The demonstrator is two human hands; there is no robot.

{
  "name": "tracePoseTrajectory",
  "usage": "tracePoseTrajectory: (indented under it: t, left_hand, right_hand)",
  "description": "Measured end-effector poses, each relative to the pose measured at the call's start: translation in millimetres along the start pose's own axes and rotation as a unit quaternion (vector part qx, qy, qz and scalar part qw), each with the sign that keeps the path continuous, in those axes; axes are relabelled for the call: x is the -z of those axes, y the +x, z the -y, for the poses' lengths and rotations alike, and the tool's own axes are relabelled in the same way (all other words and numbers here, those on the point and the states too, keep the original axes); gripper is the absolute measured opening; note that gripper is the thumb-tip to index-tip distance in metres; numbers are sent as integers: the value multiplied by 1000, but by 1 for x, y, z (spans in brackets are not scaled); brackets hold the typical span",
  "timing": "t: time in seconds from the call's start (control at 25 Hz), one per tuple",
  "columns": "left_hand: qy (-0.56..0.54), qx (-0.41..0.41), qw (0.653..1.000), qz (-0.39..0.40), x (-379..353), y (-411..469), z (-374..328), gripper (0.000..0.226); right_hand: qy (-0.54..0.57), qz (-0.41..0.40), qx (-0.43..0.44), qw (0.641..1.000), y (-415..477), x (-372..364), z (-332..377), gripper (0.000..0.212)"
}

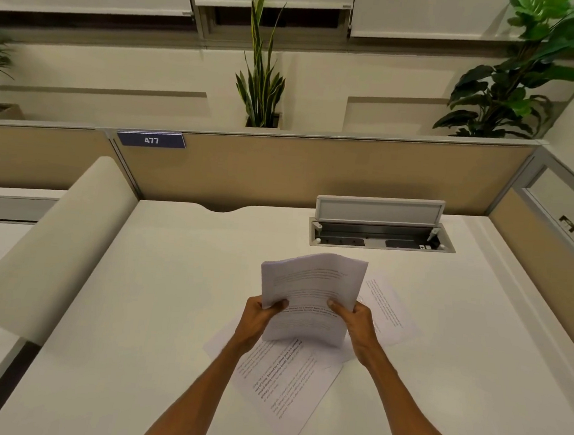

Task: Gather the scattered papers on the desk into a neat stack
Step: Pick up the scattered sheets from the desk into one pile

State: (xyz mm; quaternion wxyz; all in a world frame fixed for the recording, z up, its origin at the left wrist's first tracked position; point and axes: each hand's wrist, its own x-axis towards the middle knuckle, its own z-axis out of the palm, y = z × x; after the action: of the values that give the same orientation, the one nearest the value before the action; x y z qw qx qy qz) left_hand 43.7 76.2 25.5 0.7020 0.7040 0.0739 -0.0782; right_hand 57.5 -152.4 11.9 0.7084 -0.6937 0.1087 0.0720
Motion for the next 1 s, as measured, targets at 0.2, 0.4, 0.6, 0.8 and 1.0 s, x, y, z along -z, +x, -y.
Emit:
tracePoseTrajectory:
  t: [0.2,0.4,0.6,0.8,1.0]
  left_hand:
    - [27,-15,1000,4,3,-3,9,35]
    - [18,8,1000,-10,0,-5,23,29]
    - [-39,29,998,-43,3,3,14,17]
    - [-35,12,995,-88,25,22,8,14]
    - [-13,33,993,-110,44,35,5,14]
  right_hand:
    - [-37,13,24,999,-1,-3,-3,34]
    - [-57,-1,1,998,-5,-7,-16,35]
    - [-31,-11,-5,999,-1,-3,-10,45]
    - [-197,-263,-170,929,1,15,-40,70]
    - [-308,-296,-243,871,2,8,-47,92]
